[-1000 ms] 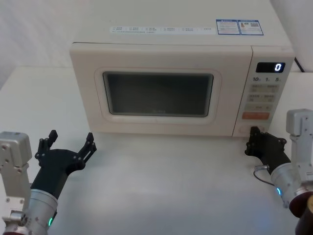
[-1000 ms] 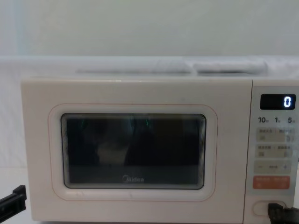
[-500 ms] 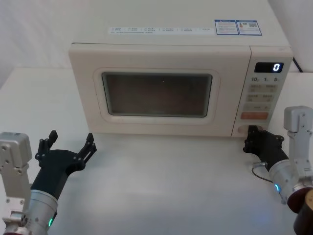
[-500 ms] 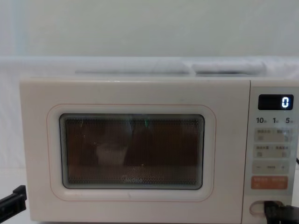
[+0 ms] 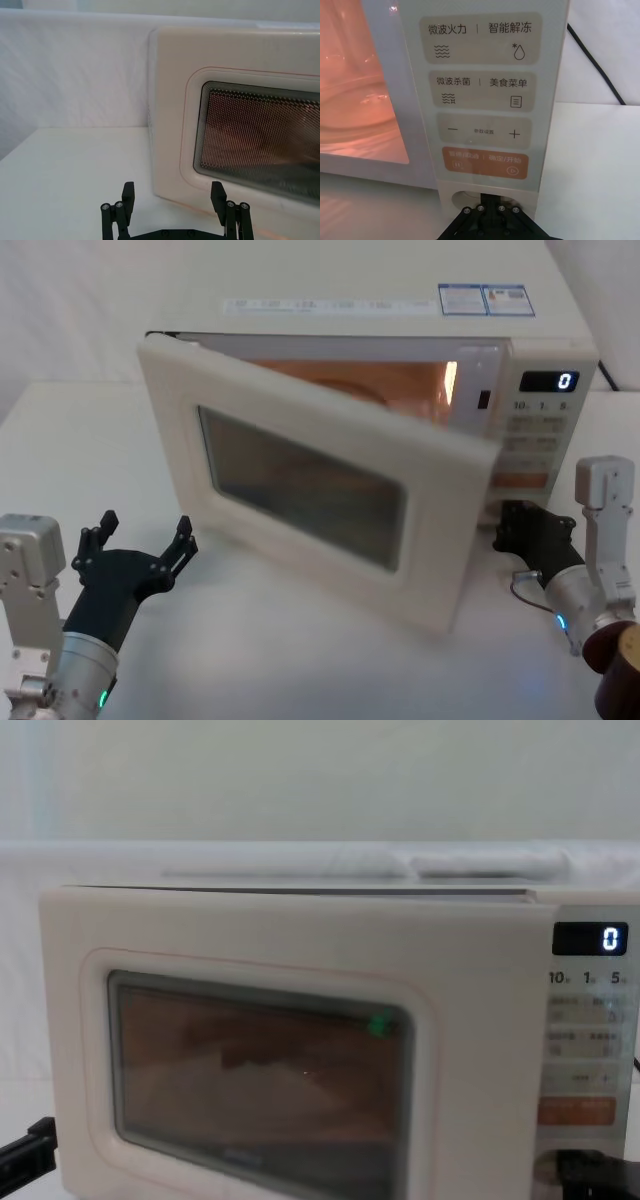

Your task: Press the button to open the microwave door with one hand; close the microwave door with the other hand.

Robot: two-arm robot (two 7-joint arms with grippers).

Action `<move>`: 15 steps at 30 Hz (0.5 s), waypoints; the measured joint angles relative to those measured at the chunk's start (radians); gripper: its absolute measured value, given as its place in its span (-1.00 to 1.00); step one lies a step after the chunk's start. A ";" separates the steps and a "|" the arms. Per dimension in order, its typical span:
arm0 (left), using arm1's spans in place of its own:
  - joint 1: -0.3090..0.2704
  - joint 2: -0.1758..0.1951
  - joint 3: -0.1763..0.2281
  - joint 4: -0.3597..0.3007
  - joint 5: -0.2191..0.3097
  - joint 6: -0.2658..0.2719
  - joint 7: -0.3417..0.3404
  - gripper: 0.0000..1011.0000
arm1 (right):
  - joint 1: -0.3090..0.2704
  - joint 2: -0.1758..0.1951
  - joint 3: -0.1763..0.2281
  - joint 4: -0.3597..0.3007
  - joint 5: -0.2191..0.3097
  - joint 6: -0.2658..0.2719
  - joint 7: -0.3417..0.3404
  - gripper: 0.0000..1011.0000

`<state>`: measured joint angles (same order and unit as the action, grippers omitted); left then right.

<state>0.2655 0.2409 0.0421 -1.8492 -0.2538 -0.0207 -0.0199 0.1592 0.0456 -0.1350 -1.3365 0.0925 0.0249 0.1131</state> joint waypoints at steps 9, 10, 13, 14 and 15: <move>0.000 0.000 0.000 0.000 0.000 0.000 0.000 0.98 | -0.022 0.008 0.000 -0.026 0.001 0.004 0.000 -1.00; 0.000 0.000 0.000 0.000 0.000 0.000 0.000 0.98 | -0.025 0.009 0.000 -0.031 0.001 0.005 0.000 -1.00; 0.000 0.000 0.000 0.000 0.000 0.000 0.000 0.98 | -0.043 0.015 0.002 -0.051 0.000 0.008 0.000 -1.00; 0.000 0.000 0.000 0.000 0.000 0.000 0.000 0.98 | -0.047 0.017 0.002 -0.056 0.000 0.009 0.000 -1.00; 0.000 0.000 0.000 0.000 0.000 0.000 0.000 0.98 | -0.058 0.020 0.003 -0.069 -0.002 0.010 -0.001 -1.00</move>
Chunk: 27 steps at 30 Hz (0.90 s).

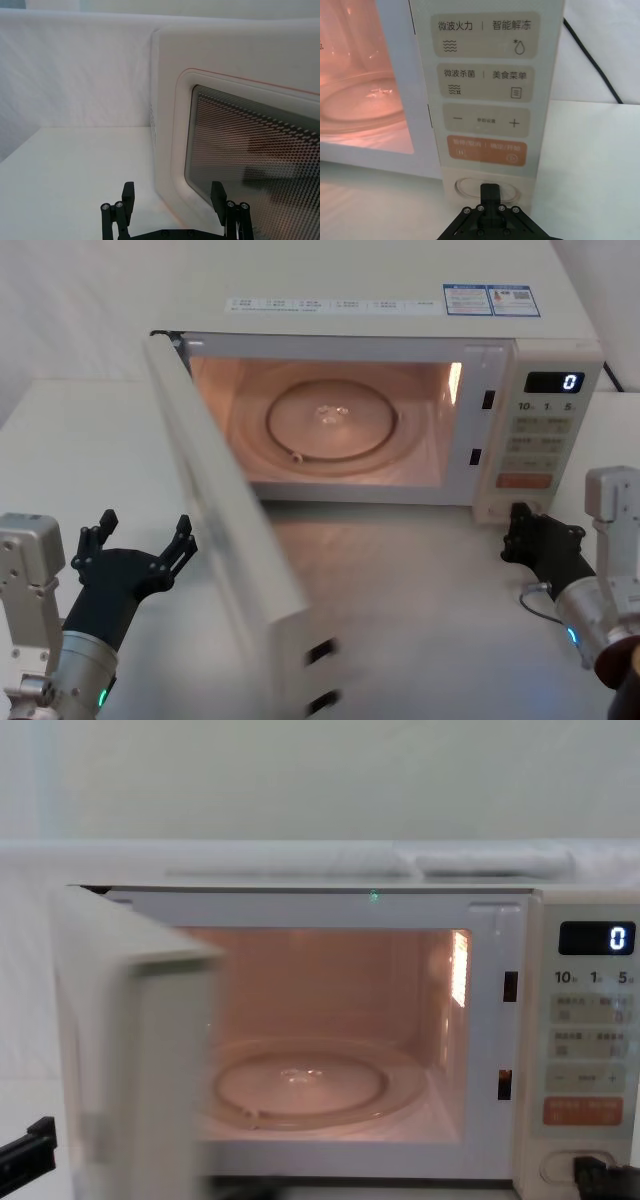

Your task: Press the button to open the microwave door with one hand; close the microwave door with the other hand.

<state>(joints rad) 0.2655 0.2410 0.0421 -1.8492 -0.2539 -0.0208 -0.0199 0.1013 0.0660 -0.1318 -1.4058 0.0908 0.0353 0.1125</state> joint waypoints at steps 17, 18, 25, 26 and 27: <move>0.000 0.000 0.000 0.000 0.000 0.000 0.000 0.98 | -0.128 0.056 0.001 -0.161 -0.001 -0.008 0.033 -1.00; 0.000 0.000 0.000 0.000 0.000 0.000 0.000 0.98 | -0.131 0.058 0.002 -0.164 0.000 -0.010 0.035 -1.00; 0.000 0.000 0.000 0.000 0.000 0.000 0.000 0.98 | -0.161 0.073 0.019 -0.187 0.011 -0.038 0.039 -0.75; 0.000 0.000 0.000 0.000 0.000 0.000 0.000 0.98 | -0.164 0.074 0.021 -0.189 0.012 -0.041 0.039 -0.70; 0.000 0.000 0.000 0.000 0.000 0.000 0.000 0.98 | -0.168 0.076 0.024 -0.193 0.014 -0.046 0.039 -0.66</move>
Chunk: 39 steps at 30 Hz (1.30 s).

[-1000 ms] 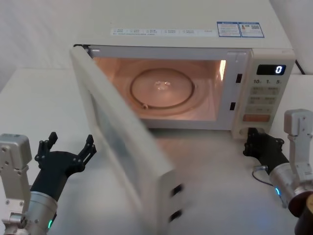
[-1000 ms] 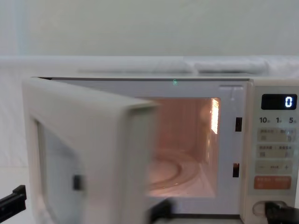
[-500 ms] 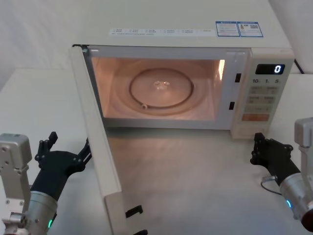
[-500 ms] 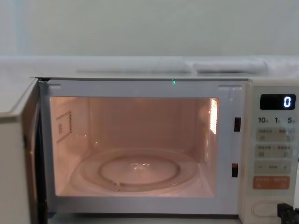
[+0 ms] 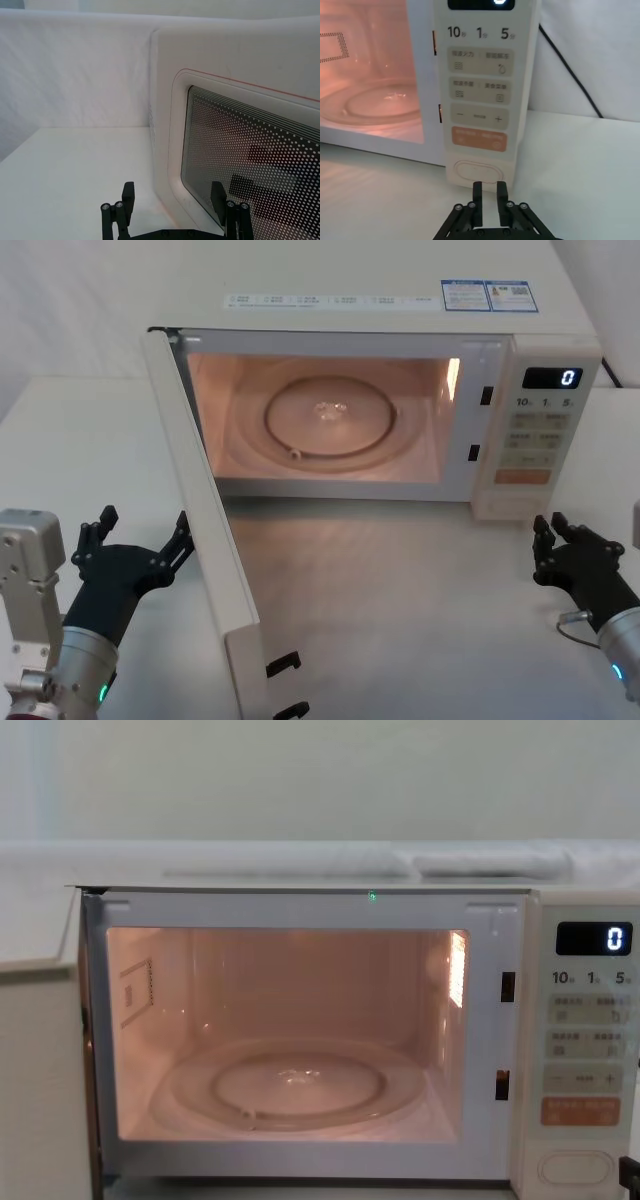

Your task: Press the button to open the microwave door with one hand; close the microwave door with the other hand.

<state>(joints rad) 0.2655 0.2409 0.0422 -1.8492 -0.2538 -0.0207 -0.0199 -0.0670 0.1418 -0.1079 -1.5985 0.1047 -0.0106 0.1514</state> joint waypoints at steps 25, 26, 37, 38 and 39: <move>0.000 0.000 0.000 0.000 0.000 0.000 0.000 0.98 | -0.030 0.033 0.014 0.007 0.012 -0.057 0.020 0.85; 0.000 0.000 0.000 0.000 0.000 0.000 0.000 0.98 | -0.030 0.033 0.014 0.007 0.012 -0.057 0.020 0.91; 0.000 0.000 0.000 0.000 0.000 0.000 0.000 0.98 | -0.030 0.033 0.014 0.008 0.011 -0.057 0.019 0.98; 0.000 0.000 0.000 0.000 0.000 0.000 0.000 0.98 | -0.030 0.033 0.014 0.008 0.011 -0.057 0.019 0.98; 0.000 0.000 0.000 0.000 0.000 0.000 0.000 0.98 | -0.030 0.033 0.014 0.008 0.011 -0.057 0.019 0.98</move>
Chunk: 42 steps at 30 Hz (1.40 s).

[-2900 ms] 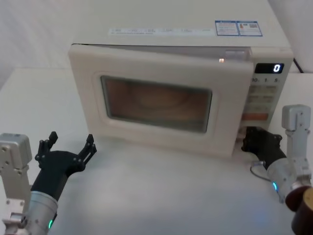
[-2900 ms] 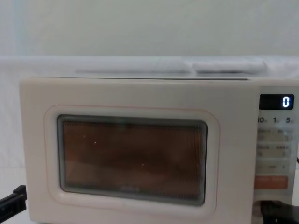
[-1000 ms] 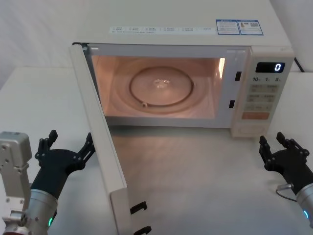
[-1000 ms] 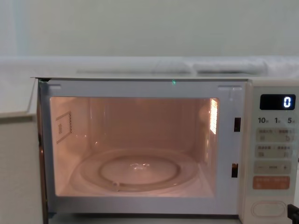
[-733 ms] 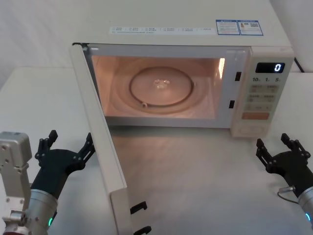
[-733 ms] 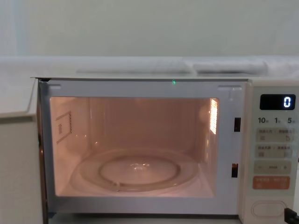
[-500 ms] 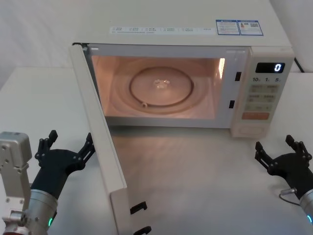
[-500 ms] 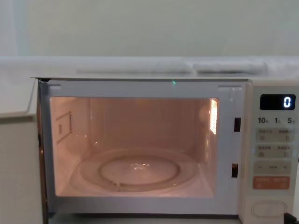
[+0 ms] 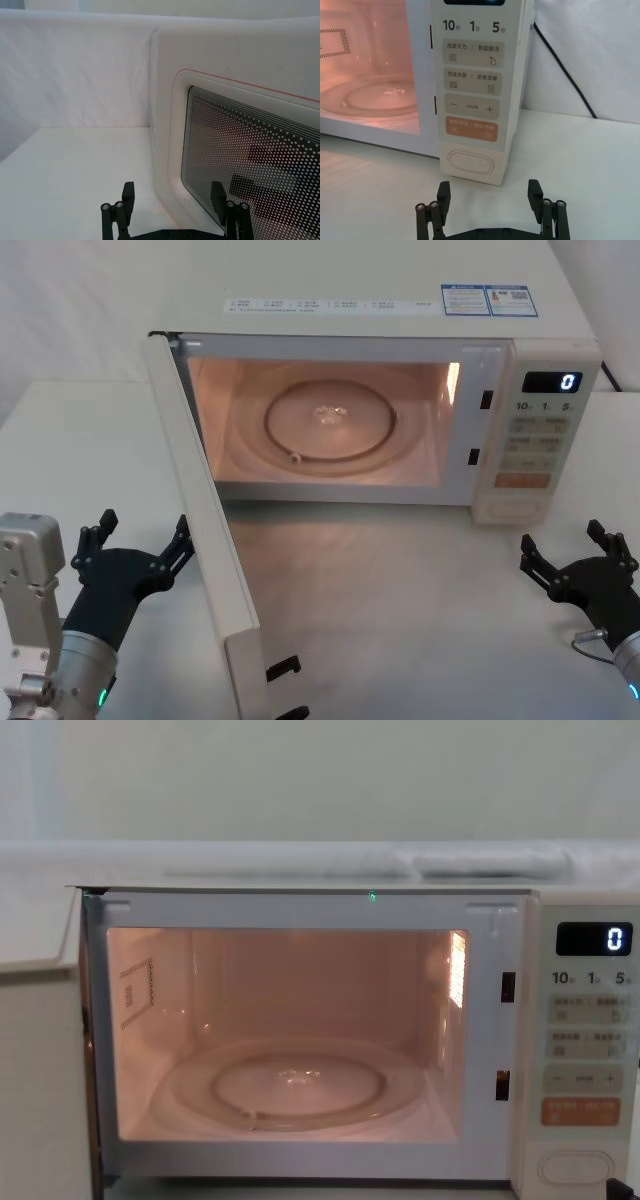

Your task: Press the button to open the microwave door with one hand; close the microwave door with the other hand.

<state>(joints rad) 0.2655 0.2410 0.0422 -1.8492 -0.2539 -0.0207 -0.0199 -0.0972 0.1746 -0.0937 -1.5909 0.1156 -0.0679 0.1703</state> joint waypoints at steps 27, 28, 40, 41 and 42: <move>0.000 0.000 0.000 0.000 0.000 0.000 0.000 0.98 | 0.000 0.000 0.000 0.000 0.000 0.000 -0.001 0.98; 0.000 0.000 0.000 0.000 0.000 0.000 0.000 0.98 | 0.000 0.000 0.000 0.000 0.000 0.000 -0.001 0.98; 0.000 0.000 0.000 0.000 0.000 0.000 0.000 0.98 | 0.000 0.000 0.000 0.000 0.000 0.000 -0.001 0.98; 0.000 0.000 0.000 0.000 0.000 0.000 0.000 0.98 | 0.000 0.000 0.000 0.000 0.000 0.000 -0.001 0.98; 0.000 0.000 0.000 0.000 0.000 0.000 0.000 0.98 | 0.000 0.000 0.000 0.000 0.000 0.000 -0.001 0.98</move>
<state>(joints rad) 0.2655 0.2410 0.0422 -1.8492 -0.2538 -0.0207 -0.0199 -0.0972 0.1745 -0.0939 -1.5909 0.1155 -0.0678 0.1695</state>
